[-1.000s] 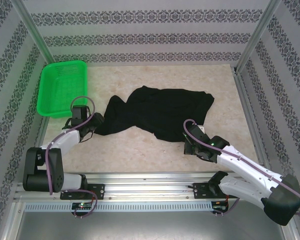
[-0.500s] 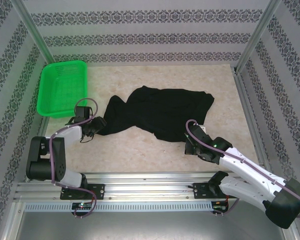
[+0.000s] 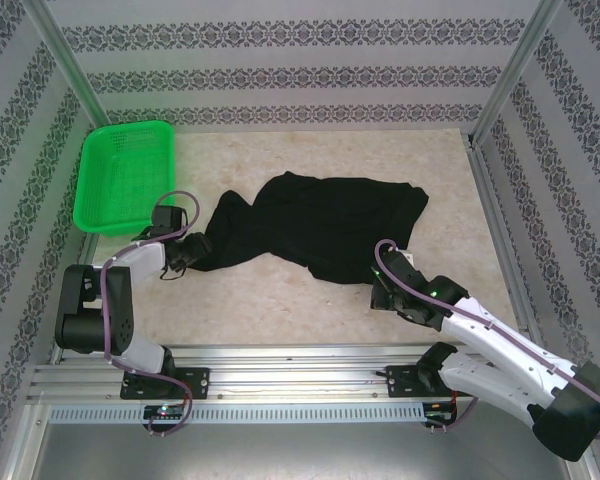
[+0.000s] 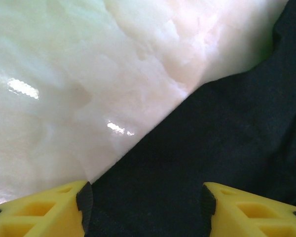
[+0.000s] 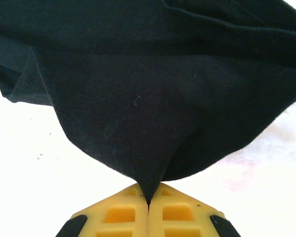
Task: Fold and stack the t-shirts
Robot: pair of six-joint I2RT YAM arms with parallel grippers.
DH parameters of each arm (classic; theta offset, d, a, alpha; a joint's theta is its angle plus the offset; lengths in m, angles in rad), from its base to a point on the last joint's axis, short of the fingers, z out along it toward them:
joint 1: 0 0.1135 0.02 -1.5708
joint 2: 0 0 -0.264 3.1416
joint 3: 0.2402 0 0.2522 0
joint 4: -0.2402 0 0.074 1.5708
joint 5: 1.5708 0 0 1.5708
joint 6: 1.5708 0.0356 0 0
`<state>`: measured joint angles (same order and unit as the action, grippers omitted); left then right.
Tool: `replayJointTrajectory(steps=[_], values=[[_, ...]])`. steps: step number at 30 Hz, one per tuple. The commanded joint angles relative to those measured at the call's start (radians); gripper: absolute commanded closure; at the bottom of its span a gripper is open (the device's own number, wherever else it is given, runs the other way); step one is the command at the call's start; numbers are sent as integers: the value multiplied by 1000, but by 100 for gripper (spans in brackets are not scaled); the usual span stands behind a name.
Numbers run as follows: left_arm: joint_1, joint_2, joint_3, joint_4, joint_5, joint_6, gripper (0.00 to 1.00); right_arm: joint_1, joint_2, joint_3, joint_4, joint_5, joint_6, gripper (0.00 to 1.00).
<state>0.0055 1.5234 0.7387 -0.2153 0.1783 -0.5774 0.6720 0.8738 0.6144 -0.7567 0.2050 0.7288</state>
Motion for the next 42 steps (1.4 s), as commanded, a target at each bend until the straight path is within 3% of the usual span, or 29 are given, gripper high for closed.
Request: replayJointTrajectory(steps=[1, 12, 26, 33, 38, 42], values=[[-27, -10, 39, -87, -51, 52, 38, -1, -10, -4, -21, 22, -14, 100], [-35, -35, 58, -166, -108, 110, 35, -8, -30, -15, -28, 19, -14, 100], [-56, 91, 69, -178, -120, 154, 37, -15, -59, -27, -32, 18, -14, 100], [-70, 146, 122, -241, -108, 177, 44, -20, -67, -25, -31, 7, -26, 100], [-80, 193, 180, -329, -119, 208, 60, -23, -91, -27, -16, -20, -45, 100], [-123, 237, 241, -415, -195, 230, 59, -32, -97, -10, -12, -41, -75, 100]])
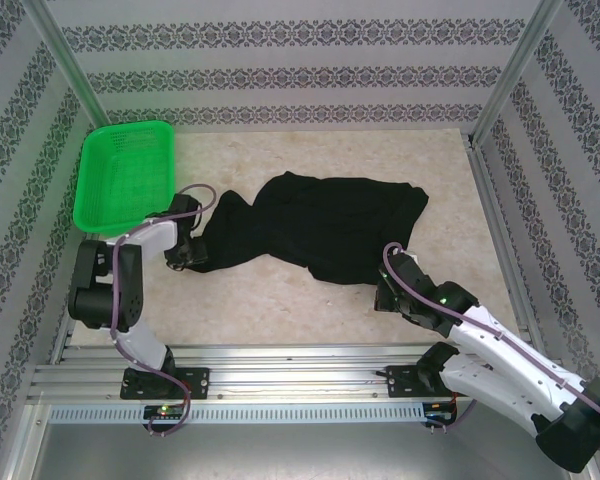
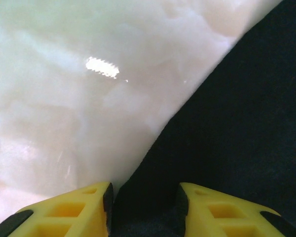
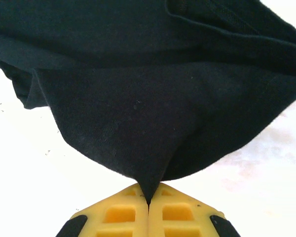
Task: Fold and stack the t-shirts
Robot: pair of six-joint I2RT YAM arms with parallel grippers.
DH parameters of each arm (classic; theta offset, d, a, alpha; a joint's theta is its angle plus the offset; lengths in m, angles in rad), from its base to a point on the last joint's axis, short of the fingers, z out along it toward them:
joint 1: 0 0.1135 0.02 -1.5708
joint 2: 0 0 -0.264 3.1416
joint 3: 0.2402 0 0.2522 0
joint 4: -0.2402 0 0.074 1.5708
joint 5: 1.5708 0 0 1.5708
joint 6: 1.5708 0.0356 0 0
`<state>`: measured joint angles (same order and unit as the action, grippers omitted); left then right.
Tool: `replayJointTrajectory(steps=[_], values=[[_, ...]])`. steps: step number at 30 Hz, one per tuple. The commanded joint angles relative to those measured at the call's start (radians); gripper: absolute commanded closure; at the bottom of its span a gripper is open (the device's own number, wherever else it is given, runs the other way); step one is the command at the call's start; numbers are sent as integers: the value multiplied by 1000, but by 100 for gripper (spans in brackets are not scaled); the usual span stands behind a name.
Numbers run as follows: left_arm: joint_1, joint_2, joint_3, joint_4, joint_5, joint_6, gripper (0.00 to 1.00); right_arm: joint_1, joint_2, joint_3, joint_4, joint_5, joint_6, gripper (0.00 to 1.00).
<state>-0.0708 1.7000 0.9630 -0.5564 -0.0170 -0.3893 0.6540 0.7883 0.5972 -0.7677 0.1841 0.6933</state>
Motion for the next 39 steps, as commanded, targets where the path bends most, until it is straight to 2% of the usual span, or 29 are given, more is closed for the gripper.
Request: replayJointTrajectory(steps=[1, 3, 8, 10, 15, 18, 24, 29, 34, 39], values=[[-60, 77, 29, -92, -17, 44, 59, -18, -12, 10, 5, -30, -51, 100], [-74, 106, 51, -117, -38, 45, 59, -30, -12, 14, 15, -47, -69, 100], [-105, 149, 88, -146, -79, 32, 68, -62, -20, 26, 36, -100, -96, 100], [-106, 149, 92, -148, -74, 34, 76, -66, -23, 29, 35, -106, -100, 100], [-110, 156, 101, -141, -61, 48, 88, -93, -16, 25, 41, -114, -114, 100], [-109, 99, 99, -121, -14, 50, 100, -121, -11, 35, 37, -108, -118, 100], [-108, -132, 153, -90, 122, 28, 100, -161, 3, 129, 27, -9, -139, 100], [-102, -304, 252, -82, 155, 33, 100, -189, 8, 264, 38, 70, -192, 100], [-57, -385, 378, -112, 149, 54, 100, -223, 4, 409, 73, 111, -263, 100], [25, -413, 520, -126, 208, 39, 100, -280, 0, 548, 124, 141, -321, 100]])
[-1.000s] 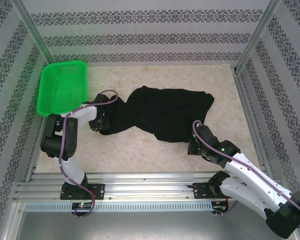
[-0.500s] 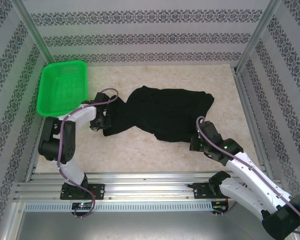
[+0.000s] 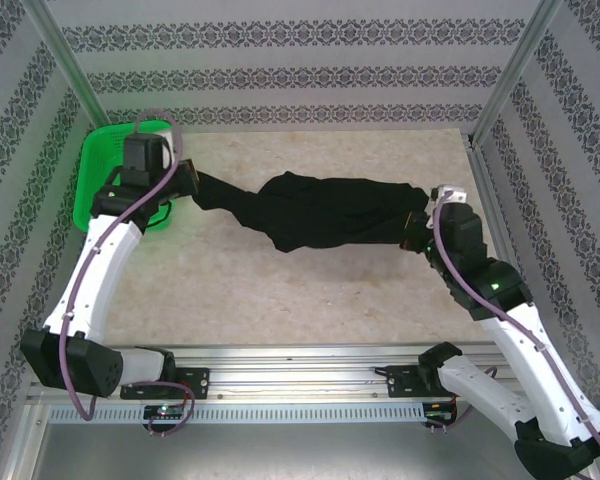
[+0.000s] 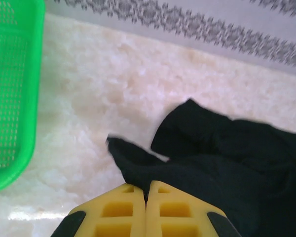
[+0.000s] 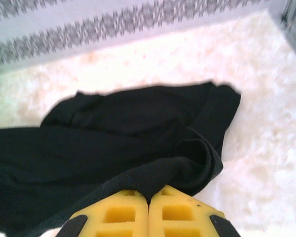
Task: Fold and stack the t-shirts
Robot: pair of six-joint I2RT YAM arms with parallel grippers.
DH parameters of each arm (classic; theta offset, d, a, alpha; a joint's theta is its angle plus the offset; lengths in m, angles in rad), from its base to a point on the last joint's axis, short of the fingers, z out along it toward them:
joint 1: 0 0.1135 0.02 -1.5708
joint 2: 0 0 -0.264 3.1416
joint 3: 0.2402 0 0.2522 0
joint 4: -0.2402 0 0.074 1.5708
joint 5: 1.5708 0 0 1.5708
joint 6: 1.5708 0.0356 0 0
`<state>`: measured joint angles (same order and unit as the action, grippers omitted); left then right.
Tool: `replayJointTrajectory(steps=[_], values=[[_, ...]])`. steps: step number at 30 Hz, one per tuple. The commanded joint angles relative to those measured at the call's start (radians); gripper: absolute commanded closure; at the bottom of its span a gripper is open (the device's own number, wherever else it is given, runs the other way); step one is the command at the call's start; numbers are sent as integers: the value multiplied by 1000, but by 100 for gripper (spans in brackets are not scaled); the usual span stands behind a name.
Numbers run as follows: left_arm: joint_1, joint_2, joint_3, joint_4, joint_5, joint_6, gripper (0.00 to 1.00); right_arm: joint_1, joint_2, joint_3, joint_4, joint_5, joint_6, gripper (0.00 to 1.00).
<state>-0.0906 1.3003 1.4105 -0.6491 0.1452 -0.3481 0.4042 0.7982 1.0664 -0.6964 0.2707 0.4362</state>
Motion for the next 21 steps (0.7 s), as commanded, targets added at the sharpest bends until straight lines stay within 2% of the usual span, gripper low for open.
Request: replayJointTrajectory(steps=[1, 5, 9, 15, 21], values=[[60, -12, 103, -39, 50, -3, 100, -45, -7, 109, 56, 53, -72, 100], [153, 19, 254, -64, 99, -14, 100, -115, 16, 230, 95, 71, -129, 100], [227, 64, 396, -69, 157, -42, 100, -229, 85, 355, 118, 0, -163, 100], [247, 177, 664, -122, 216, -60, 100, -396, 199, 541, 147, -179, -123, 100], [263, 283, 957, -174, 261, -98, 100, -452, 311, 778, 101, -283, -118, 100]])
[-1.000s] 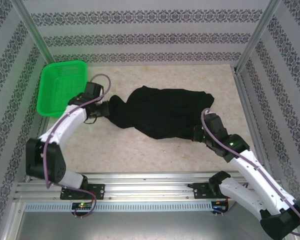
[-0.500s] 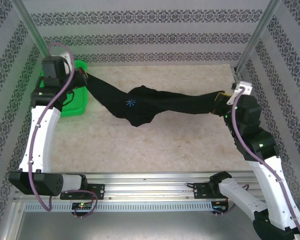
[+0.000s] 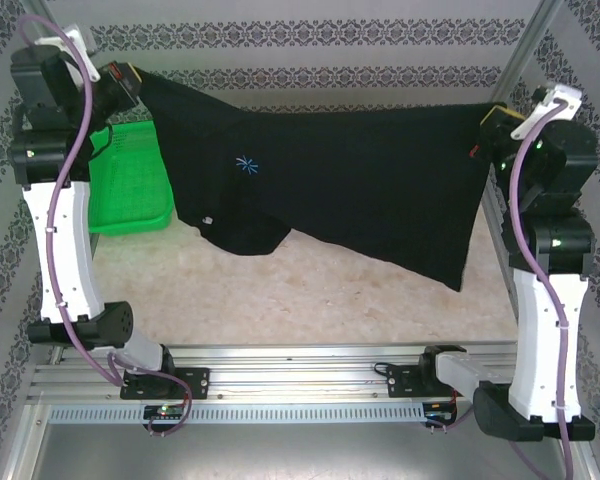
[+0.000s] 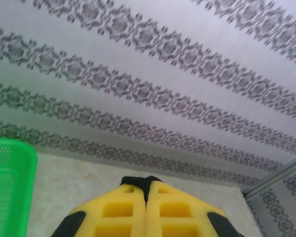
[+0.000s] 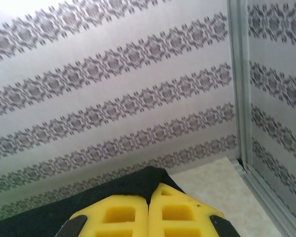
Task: Fold and stack the t-shirts
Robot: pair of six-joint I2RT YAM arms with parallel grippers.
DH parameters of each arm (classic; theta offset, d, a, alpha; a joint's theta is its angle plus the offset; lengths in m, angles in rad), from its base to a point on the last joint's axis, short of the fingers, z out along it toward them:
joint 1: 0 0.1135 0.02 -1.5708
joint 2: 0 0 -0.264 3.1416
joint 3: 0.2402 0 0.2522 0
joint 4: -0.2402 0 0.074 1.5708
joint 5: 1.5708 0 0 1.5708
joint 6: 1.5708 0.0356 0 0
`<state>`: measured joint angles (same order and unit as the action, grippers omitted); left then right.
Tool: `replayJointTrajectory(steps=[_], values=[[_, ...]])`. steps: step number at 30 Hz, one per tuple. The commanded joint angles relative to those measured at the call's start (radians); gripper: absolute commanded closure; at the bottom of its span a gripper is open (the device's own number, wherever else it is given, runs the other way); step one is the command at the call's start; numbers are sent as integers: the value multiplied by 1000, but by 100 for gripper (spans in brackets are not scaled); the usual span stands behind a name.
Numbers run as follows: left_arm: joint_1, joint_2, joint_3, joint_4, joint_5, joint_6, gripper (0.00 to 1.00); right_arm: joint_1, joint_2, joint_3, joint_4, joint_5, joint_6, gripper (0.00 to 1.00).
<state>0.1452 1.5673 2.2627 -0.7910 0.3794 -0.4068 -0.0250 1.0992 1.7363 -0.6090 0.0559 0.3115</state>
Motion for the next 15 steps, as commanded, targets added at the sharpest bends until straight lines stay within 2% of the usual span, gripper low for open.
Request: replayJointTrajectory(steps=[1, 4, 7, 15], values=[[27, 19, 137, -29, 35, -46, 100, -26, 20, 138, 2, -80, 5, 100], [36, 40, 271, -48, 29, -54, 100, -34, 45, 242, -34, -105, -17, 100], [86, 63, 374, -69, 53, -89, 100, -50, 62, 328, -82, -99, -48, 100], [176, 22, 361, -57, 62, -105, 100, -93, 3, 304, -92, -57, -95, 100]])
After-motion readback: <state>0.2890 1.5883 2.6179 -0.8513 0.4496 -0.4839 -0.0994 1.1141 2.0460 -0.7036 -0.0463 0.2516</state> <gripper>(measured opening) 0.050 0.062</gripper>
